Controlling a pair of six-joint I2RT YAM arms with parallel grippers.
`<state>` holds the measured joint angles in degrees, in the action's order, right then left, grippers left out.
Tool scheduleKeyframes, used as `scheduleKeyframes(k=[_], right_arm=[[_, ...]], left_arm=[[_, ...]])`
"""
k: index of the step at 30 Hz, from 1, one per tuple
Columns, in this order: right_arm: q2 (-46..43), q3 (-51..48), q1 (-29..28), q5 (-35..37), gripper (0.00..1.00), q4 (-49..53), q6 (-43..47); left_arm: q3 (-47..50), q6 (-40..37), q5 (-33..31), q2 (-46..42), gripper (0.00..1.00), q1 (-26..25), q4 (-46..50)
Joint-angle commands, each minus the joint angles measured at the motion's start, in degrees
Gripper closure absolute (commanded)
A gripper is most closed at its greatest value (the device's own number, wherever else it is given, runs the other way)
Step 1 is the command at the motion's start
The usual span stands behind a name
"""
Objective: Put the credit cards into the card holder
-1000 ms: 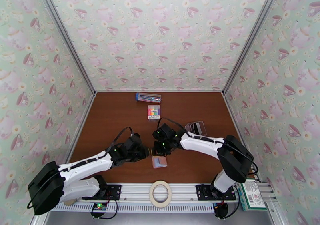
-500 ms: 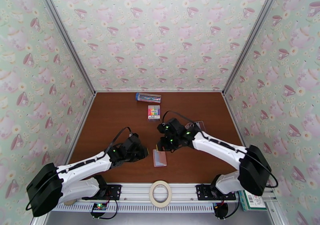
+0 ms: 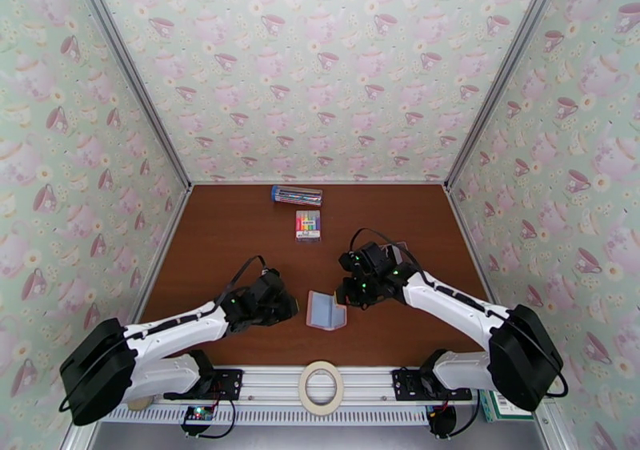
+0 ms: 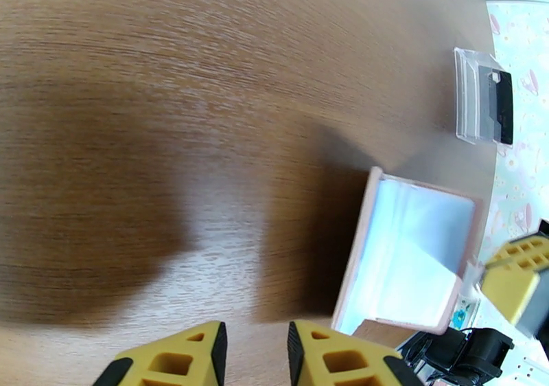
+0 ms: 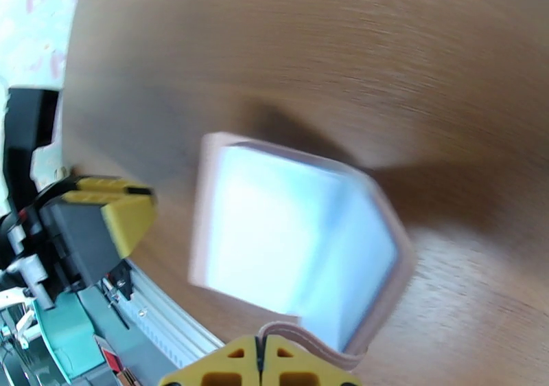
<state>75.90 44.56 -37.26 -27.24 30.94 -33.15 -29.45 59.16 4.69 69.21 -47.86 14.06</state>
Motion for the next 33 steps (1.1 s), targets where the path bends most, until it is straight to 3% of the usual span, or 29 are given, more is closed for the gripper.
scheduleKeyframes(k=[1, 7, 14, 20, 27, 33], right_arm=[[-0.8, -0.7, 0.0, -0.6, 1.0, -1.3, 0.3], [-2.4, 2.8, -0.1, -8.7, 1.0, -4.2, -2.6], [-8.6, 8.5, 0.0, -7.5, 1.0, 5.9, 2.9], [-10.1, 9.3, -0.1, -8.3, 1.0, 10.0, 2.1], [-7.1, 6.4, -1.2, -7.2, 1.0, 1.5, -3.2], [4.1, 7.5, -9.5, -5.2, 1.0, -7.0, -5.8]], left_arm=[[-1.1, -0.4, 0.9, 1.0, 0.68, -0.4, -1.4], [-2.0, -0.4, 0.9, 2.1, 0.68, -0.9, -1.5], [-1.4, -0.3, -0.2, 0.6, 0.68, -0.9, -0.4], [-1.4, 0.1, -1.1, 0.7, 0.68, -0.9, 0.1], [-1.3, 0.2, -1.6, -0.3, 0.69, -0.7, 1.0], [-1.1, 0.5, -1.8, -0.8, 0.69, -0.7, 1.3]])
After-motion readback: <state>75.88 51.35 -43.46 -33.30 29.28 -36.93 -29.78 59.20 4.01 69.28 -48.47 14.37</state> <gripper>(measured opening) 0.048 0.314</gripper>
